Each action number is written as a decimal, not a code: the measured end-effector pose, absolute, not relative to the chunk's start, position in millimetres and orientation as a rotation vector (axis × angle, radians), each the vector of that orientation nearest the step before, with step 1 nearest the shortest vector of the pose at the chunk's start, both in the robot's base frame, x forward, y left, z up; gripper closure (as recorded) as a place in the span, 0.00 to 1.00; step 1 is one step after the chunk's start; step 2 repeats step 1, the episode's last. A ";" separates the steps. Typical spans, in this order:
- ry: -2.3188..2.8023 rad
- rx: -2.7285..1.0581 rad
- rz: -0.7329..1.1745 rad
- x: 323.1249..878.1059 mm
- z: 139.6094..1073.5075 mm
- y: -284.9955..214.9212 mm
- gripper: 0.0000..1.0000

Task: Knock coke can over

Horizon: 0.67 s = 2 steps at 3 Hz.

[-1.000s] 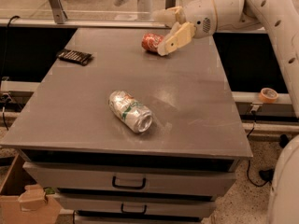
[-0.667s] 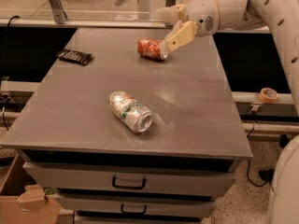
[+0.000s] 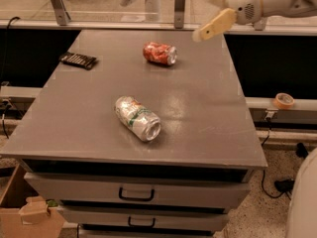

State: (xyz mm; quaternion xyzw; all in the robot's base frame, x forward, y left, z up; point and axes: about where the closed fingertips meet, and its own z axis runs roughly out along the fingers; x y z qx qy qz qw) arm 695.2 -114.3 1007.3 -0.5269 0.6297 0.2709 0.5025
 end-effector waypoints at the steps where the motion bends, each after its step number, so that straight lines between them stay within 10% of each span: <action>1: 1.635 -1.148 0.324 725.2 1030.7 -195.5 0.00; 2: 1.635 -1.148 0.324 725.2 1030.7 -195.5 0.00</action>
Offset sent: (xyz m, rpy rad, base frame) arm 0.0000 0.0000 0.0000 0.0000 0.0000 0.0000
